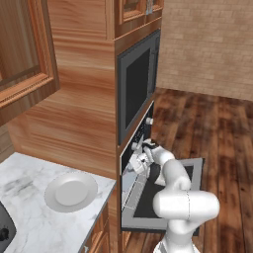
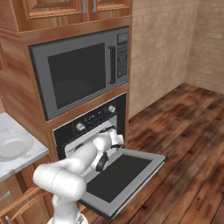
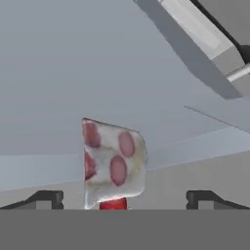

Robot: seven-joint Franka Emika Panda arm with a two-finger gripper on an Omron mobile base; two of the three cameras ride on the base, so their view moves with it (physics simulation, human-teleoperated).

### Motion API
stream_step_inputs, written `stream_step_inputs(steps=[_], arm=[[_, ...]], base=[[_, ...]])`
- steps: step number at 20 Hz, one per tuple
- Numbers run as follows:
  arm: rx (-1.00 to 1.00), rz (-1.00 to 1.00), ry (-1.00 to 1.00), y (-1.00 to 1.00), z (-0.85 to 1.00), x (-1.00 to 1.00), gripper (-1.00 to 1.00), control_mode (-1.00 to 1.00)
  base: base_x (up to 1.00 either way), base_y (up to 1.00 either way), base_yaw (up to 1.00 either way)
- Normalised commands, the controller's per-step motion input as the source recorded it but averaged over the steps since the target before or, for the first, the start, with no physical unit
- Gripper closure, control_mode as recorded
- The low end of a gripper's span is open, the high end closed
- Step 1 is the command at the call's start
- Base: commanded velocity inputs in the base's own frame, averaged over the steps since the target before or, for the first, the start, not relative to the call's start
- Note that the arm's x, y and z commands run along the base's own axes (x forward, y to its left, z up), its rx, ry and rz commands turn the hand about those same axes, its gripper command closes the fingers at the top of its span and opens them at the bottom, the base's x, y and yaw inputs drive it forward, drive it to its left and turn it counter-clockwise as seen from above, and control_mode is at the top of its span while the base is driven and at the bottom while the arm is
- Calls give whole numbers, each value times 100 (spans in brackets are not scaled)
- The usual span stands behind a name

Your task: Take the baked cake out of the oven and place it on the plate for cooling. Then close the oven door.

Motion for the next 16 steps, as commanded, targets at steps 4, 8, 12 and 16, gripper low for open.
stream_step_inputs(steps=[4,8,12,16], arm=[[-3,0,6,0,-42,35,-100,-100],[-3,0,3,0,-36,42,-100,-100],[-4,0,3,0,-38,34,-100,-100],[-5,0,3,3,-28,6,-100,-100]], base=[[0,0,0],[0,0,0],[0,0,0],[0,0,0]])
